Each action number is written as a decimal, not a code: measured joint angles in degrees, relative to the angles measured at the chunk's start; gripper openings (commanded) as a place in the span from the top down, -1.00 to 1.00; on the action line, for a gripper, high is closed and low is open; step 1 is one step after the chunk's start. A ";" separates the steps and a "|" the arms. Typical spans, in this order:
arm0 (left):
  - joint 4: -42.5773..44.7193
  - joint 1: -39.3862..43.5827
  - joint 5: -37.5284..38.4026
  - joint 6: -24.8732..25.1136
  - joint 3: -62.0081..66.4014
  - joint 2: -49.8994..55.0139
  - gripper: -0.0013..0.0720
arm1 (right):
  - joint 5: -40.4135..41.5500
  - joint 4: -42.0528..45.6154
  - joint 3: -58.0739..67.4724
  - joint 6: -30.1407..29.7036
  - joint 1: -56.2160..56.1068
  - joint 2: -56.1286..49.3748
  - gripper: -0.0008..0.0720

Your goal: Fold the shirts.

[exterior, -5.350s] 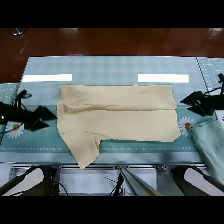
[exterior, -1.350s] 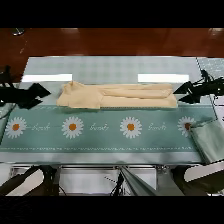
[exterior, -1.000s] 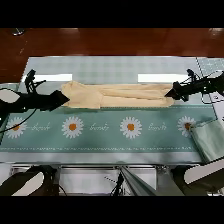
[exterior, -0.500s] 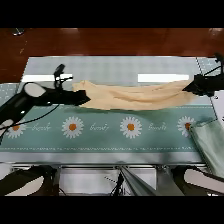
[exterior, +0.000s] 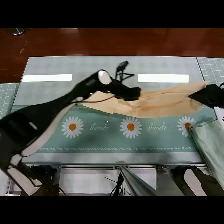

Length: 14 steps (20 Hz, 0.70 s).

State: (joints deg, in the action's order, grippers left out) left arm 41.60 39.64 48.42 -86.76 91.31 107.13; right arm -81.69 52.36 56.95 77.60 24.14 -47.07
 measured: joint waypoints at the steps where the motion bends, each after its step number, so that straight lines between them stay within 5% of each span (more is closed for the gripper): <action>1: -0.07 1.99 1.09 -1.14 2.54 2.16 0.89 | 0.00 -0.37 -0.22 0.11 0.00 0.76 0.91; 8: -2.12 9.94 3.50 -4.74 10.21 8.94 0.89 | 0.37 -2.56 -0.74 0.68 0.00 2.43 0.91; 14: -0.44 -5.20 13.84 -4.66 13.16 4.83 0.89 | 1.49 -4.44 -0.72 0.72 -2.38 2.29 0.91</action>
State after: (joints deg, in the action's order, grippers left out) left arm 41.17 34.44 62.26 -91.42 104.47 111.96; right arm -80.20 47.92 56.23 78.32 21.76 -44.77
